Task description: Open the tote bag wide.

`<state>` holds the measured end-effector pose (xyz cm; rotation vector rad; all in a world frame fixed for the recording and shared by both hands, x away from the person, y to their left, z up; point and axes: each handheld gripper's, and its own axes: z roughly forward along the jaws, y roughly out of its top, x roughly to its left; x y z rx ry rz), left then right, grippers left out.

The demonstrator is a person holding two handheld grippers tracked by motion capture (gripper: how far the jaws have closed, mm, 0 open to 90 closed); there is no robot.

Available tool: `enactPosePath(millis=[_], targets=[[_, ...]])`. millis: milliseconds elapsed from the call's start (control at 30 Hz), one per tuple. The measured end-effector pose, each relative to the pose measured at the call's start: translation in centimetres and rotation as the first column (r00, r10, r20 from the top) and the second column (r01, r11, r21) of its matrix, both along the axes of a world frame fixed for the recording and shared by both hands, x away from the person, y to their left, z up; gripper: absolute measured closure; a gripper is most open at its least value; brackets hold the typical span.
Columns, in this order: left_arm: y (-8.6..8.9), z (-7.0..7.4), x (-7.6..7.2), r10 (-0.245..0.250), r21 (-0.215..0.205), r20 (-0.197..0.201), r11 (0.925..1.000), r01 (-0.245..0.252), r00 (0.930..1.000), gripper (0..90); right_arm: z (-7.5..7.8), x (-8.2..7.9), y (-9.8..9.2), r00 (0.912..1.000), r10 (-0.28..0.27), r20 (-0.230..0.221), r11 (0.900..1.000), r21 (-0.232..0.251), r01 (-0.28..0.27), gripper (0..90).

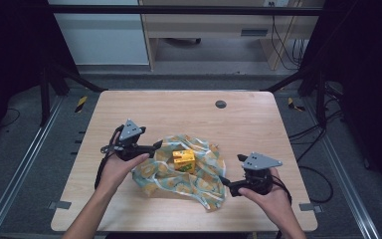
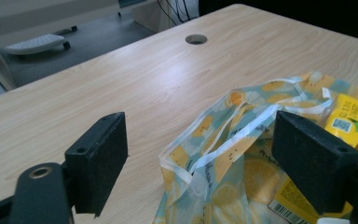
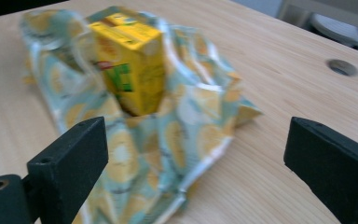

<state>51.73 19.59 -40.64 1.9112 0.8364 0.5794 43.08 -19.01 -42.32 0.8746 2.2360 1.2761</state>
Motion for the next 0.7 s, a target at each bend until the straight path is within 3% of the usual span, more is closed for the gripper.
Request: enactPosePath(millis=[167, 400, 500, 567, 633, 700], targets=[[2.1, 0.1, -0.9, 0.065, 0.014, -0.006, 0.9978, -0.065, 0.9978, 14.5, -1.1, 0.9, -2.0, 0.9905, -0.136, -0.021, 0.991, 0.002, 0.136, 5.6], [7.0, -2.5, -3.2, 0.168, 0.018, -0.054, 0.9857, -0.168, 0.9843, 11.5, -4.1, 2.0, -3.9, 0.9577, -0.277, -0.078, 0.96, -0.072, 0.272, 7.6], [8.8, -4.1, -4.6, 0.209, 0.021, -0.091, 0.9779, -0.208, 0.9737, 11.0, -4.9, 2.3, -4.5, 0.9429, -0.316, -0.107, 0.948, -0.088, 0.307, 8.2], [9.5, -5.1, -5.4, 0.222, 0.017, -0.12, 0.975, -0.222, 0.9676, 10.9, -5.3, 2.4, -4.7, 0.9375, -0.331, -0.107, 0.941, -0.106, 0.32, 8.3], [9.8, -5.6, -5.8, 0.222, 0.036, -0.136, 0.975, -0.219, 0.9655, 10.2, -5.7, 2.4, -4.7, 0.9311, -0.347, -0.112, 0.935, -0.119, 0.334, 8.4], [10.0, -5.9, -5.8, 0.223, 0.049, -0.131, 0.9746, -0.219, 0.966, 9.3, -5.9, 2.1, -4.7, 0.9301, -0.35, -0.111, 0.934, -0.123, 0.337, 8.3]])
